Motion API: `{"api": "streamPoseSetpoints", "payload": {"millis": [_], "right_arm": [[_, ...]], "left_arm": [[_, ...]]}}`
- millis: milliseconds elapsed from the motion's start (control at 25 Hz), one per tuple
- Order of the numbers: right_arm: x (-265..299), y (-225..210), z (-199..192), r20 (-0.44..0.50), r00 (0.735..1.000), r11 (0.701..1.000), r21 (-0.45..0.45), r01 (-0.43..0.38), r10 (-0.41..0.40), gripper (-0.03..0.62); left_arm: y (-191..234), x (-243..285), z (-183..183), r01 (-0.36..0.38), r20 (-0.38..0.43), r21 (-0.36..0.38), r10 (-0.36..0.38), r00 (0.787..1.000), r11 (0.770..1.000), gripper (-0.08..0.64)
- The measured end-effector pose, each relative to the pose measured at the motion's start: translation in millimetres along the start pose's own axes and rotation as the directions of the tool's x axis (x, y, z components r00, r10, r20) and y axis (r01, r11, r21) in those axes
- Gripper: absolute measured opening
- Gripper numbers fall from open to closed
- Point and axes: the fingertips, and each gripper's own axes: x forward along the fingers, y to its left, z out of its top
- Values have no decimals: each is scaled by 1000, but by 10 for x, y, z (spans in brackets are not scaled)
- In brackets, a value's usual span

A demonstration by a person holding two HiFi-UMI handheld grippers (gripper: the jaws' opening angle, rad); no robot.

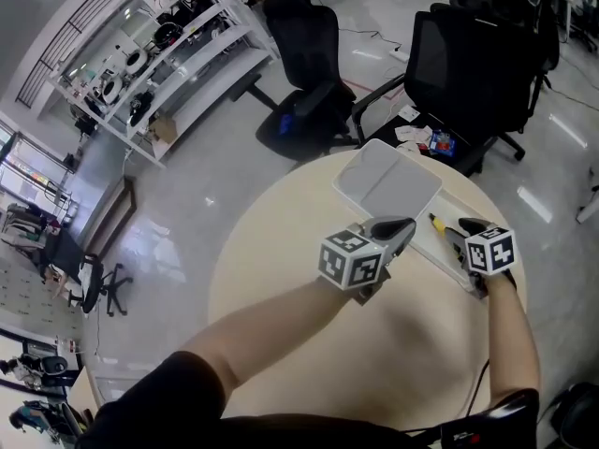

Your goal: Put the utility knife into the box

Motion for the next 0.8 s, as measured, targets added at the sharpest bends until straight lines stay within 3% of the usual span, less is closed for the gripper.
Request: {"api": "streamPoseSetpoints", "payload": {"millis": [160, 360, 800], "right_arm": [[-54, 4, 30, 26, 999, 1000, -13, 25, -25, 216], [-204, 123, 193, 92, 996, 1000, -10, 0, 1, 202], [-601, 850, 762, 232, 968, 995, -66, -80, 94, 20]], "left_arm": [[-4, -26, -10, -2, 3, 3, 2, 1000, 1000, 0], [-29, -115, 43, -4, 13, 9, 4, 1000, 1000, 0], [-52, -807, 253, -81, 68, 37, 78, 995, 996, 0]]}}
